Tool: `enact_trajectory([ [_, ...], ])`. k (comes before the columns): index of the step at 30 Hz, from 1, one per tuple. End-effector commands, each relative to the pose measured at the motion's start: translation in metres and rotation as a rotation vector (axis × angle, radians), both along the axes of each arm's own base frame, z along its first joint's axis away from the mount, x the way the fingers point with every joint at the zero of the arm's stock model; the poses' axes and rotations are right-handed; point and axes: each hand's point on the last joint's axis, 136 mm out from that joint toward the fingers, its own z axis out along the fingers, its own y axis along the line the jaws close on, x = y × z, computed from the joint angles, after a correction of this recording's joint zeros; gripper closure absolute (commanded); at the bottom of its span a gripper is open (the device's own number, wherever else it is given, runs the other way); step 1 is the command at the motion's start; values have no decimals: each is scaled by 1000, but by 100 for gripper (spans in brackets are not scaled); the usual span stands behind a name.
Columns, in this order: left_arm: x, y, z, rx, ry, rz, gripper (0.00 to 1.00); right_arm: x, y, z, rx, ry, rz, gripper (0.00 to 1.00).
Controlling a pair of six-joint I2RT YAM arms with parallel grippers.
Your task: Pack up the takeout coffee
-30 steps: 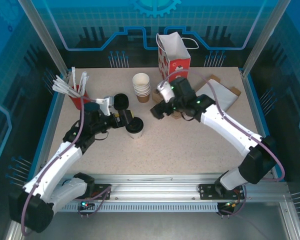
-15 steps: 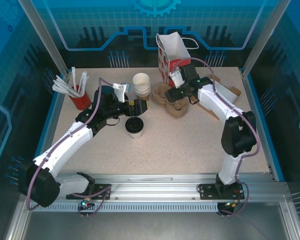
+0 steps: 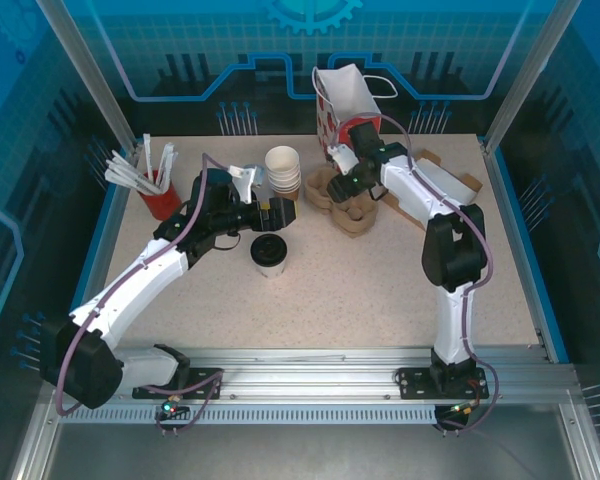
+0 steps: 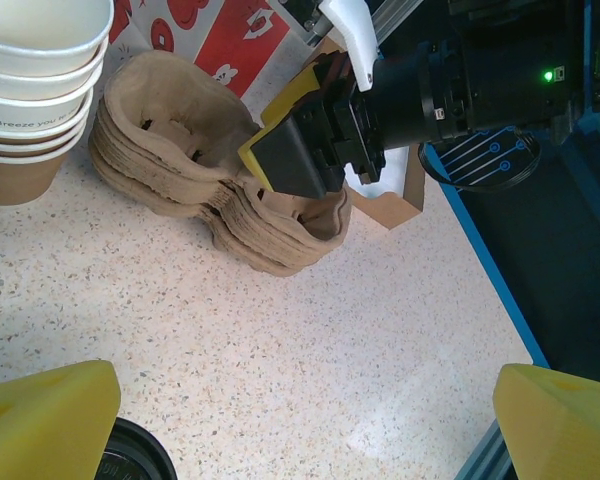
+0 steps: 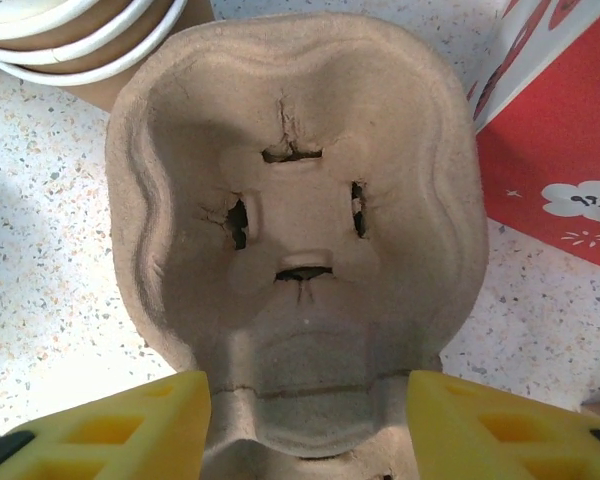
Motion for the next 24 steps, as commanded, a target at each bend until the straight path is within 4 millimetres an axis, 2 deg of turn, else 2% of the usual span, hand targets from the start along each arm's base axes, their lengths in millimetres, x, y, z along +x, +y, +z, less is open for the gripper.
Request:
enact_trajectory([
  [1,3,-2,10,16,-29,-6,3,-2,-3,-6,0,46,20,46],
  [24,-1,-3,1,8,-4,-3,4,-5,-7,-25,-14,119,56,44],
])
